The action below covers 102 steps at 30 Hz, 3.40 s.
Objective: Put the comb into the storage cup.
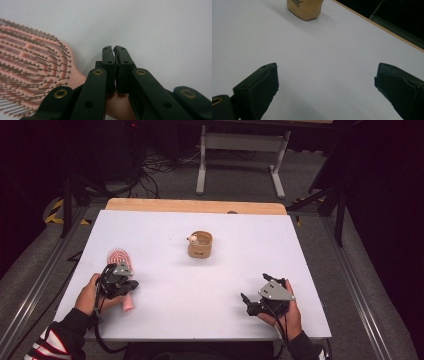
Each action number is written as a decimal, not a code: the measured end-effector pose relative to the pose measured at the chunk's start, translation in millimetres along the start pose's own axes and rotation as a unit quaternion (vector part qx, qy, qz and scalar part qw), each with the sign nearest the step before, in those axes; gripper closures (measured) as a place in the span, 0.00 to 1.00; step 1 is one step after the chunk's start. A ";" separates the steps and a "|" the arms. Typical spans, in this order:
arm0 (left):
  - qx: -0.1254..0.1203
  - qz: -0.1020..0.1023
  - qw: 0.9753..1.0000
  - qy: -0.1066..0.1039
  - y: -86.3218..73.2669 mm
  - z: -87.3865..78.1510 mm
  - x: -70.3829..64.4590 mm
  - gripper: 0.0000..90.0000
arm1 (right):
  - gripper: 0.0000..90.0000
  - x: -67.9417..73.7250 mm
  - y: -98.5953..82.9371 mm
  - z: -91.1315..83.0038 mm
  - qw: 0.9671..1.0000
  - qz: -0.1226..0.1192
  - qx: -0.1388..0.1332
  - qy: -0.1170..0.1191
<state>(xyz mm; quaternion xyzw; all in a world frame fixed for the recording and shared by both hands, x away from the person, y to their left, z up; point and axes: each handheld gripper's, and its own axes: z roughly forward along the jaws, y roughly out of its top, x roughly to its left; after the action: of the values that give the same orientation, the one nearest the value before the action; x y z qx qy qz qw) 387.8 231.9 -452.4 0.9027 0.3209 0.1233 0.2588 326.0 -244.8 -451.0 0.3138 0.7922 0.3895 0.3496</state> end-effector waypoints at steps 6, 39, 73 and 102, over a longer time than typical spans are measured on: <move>0.014 -0.008 1.000 0.003 -15.6 -12.9 5.4 0.96 | 0.06 0.6 0.7 3.7 1.000 -0.004 0.004 0.005; 0.003 -0.047 0.998 0.035 -52.1 -44.2 16.8 0.86 | 0.06 4.6 11.1 21.4 0.999 -0.020 0.002 0.030; 0.006 -0.205 0.975 0.083 -61.2 -30.8 43.7 0.29 | 0.07 5.7 11.6 19.6 0.999 -0.028 0.002 0.030; -0.006 -0.169 0.982 0.080 -56.2 -30.7 33.9 0.77 | 0.07 7.8 10.9 21.4 0.999 -0.032 0.006 0.039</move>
<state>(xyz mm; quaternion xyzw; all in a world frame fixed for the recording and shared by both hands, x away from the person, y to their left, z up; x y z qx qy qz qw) 372.8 302.7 -455.5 0.8212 0.4876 0.1517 0.2546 341.1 -224.9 -454.0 0.2747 0.8173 0.3852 0.3289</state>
